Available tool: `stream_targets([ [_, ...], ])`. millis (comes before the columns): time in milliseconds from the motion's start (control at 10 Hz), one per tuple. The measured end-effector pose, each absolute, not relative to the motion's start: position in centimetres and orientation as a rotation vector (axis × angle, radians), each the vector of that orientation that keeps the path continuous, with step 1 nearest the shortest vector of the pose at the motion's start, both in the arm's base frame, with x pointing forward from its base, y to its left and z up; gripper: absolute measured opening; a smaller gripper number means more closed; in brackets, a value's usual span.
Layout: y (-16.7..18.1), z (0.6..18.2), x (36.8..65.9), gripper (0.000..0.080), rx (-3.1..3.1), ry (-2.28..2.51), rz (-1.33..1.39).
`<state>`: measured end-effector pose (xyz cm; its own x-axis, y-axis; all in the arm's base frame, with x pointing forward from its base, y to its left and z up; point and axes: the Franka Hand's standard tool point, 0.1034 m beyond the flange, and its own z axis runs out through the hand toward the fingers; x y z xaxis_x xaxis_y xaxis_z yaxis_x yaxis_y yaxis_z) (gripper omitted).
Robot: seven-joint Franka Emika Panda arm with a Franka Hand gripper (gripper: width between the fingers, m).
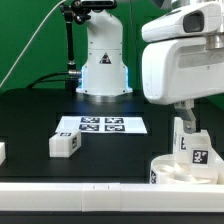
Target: Assemble stool
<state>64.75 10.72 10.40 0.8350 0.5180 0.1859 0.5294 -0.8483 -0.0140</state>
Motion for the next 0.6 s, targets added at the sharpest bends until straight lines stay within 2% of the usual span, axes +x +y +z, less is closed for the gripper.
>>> stream_targets([
  [400,10.3,10.21,64.75,0.0649,-2.862,-1.167,-0.273],
  [600,10.5,9.55,64.83,0.0649,-2.781,-1.415,-0.227],
])
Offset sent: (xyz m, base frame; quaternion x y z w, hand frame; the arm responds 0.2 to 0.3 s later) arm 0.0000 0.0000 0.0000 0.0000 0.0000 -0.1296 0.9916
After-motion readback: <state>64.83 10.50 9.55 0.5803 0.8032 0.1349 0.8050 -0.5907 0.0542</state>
